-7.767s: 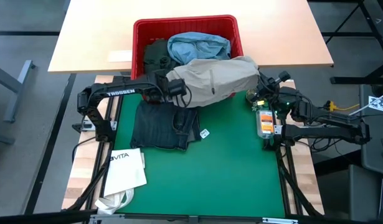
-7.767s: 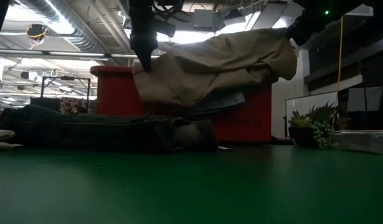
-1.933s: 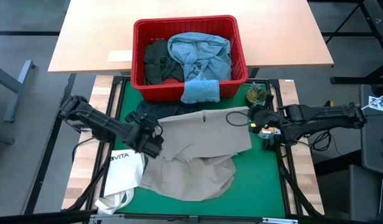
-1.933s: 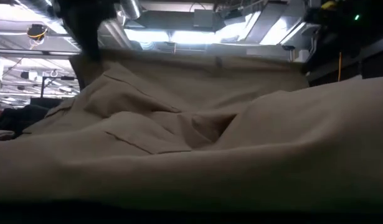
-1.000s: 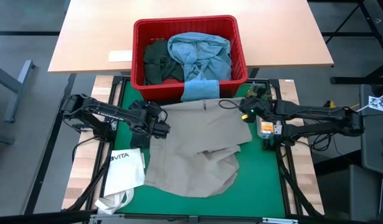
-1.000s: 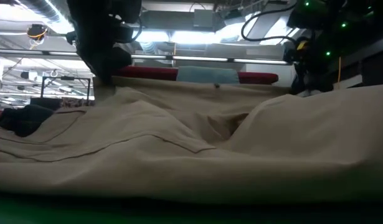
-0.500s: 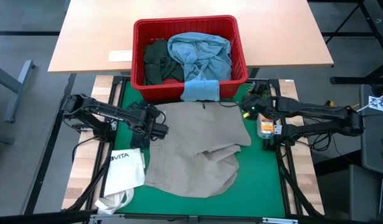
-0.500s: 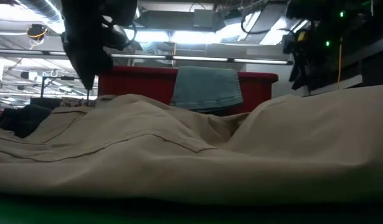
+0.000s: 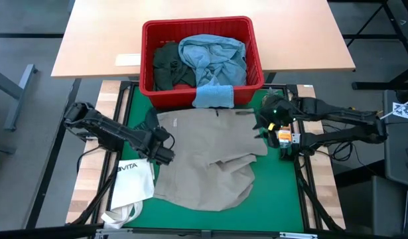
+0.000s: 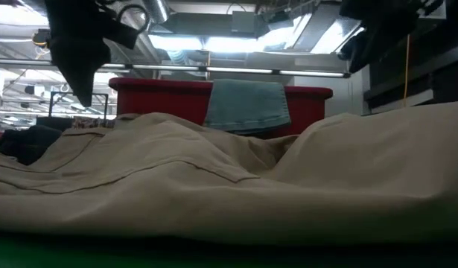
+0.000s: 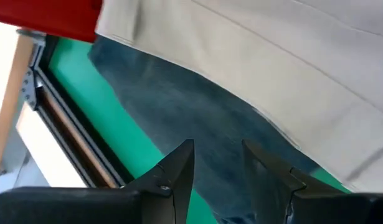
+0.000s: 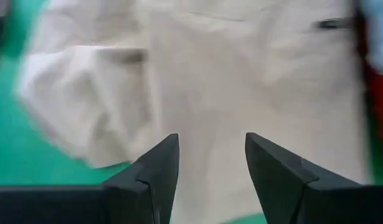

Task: Fold Laundry from Bin
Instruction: Fold the brown shorts

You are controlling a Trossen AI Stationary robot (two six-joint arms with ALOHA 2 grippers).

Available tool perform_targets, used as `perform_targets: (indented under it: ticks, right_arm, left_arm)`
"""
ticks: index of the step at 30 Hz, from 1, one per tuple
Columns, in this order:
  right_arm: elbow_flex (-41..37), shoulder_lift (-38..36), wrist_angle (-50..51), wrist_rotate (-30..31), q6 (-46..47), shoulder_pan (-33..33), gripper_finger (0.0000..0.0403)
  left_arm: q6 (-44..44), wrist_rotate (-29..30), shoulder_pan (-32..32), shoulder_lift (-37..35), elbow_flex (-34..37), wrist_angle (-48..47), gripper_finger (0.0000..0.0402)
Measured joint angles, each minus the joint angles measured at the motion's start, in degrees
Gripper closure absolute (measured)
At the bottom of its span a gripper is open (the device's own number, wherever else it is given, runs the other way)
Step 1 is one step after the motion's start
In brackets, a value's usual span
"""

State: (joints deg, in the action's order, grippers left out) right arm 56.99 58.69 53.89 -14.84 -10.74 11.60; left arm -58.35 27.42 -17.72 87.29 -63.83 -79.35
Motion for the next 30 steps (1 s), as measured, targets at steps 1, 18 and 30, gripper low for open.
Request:
perform_targets:
  ticks: [1, 18, 30]
  right_arm:
    - [0.0, 0.1, 0.0, 0.2, 0.8, -1.6, 0.0219]
    - [-0.1, 12.5, -7.9, 22.9, 25.6, -36.8, 0.022]
    - [-0.1, 30.6, -20.1, 22.8, 33.6, -49.4, 0.022]
  left_arm:
    - [-0.2, 0.0, -0.9, 0.0, 0.0, 0.5, 0.0277]
    - [1.8, -0.6, -13.1, 0.0, -0.1, 31.3, 0.0277]
    - [1.9, -0.7, -17.6, 0.0, -0.1, 40.1, 0.0277]
